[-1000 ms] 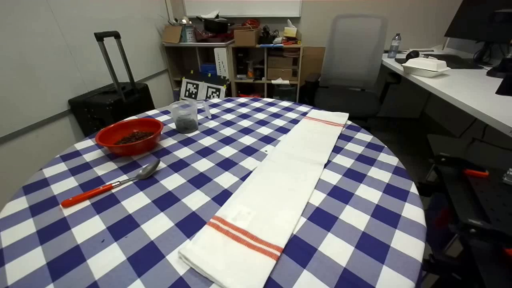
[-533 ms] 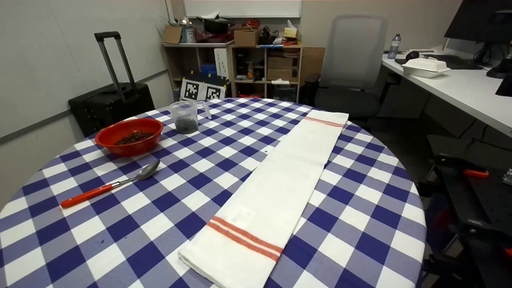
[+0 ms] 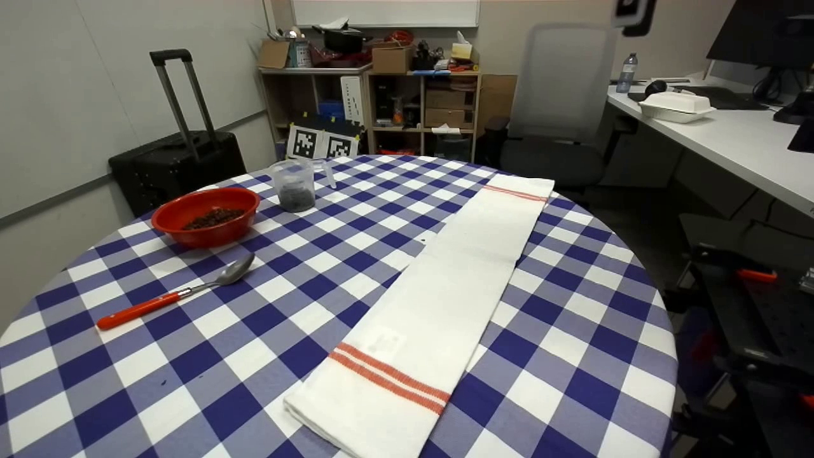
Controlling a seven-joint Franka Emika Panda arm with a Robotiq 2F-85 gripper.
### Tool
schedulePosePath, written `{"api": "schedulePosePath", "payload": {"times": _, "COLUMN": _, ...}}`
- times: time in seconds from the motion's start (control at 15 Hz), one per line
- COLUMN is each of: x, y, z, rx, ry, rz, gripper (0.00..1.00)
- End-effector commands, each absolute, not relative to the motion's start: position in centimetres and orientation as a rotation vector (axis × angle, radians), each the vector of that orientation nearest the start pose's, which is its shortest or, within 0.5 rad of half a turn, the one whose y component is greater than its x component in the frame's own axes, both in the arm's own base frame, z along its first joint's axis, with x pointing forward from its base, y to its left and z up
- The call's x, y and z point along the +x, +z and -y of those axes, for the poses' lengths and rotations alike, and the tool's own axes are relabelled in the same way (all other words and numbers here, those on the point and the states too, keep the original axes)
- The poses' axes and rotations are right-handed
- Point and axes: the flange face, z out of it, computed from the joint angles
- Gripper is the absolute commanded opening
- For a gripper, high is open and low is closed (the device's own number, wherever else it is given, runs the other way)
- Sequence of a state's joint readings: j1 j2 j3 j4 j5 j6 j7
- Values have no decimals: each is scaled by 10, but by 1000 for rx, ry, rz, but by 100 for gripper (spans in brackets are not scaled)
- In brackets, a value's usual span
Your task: Fold the towel on the table
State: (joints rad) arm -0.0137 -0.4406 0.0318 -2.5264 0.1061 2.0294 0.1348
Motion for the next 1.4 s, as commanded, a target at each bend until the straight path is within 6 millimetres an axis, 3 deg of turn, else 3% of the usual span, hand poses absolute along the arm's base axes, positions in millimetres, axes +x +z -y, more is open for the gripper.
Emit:
{"api": "schedulePosePath", "payload": {"times": 0.0, "x": 416, "y": 398, "z": -64, "rx": -3118, "ry": 3, "rz": -226, "gripper": 100}}
{"api": "schedulePosePath", "payload": {"times": 0.33, "x": 425, "y": 355, "z": -136, "rx": -3225, "ry": 30, "rz": -146, "gripper": 100}}
{"api": "schedulePosePath", "payload": {"times": 0.67, "x": 445, "y": 333, "z": -186, "rx": -3290, "ry": 11, "rz": -124, "gripper": 100}}
{"api": "schedulePosePath", "payload": {"times": 1.0, "x": 506, "y": 306, "z": -191, "rx": -3328, "ry": 8, "rz": -158, "gripper": 100}}
{"api": "schedulePosePath", "payload": {"times": 1.33, "x": 555, "y": 266, "z": -216, "rx": -3317, "ry": 89, "rz": -176, "gripper": 100}}
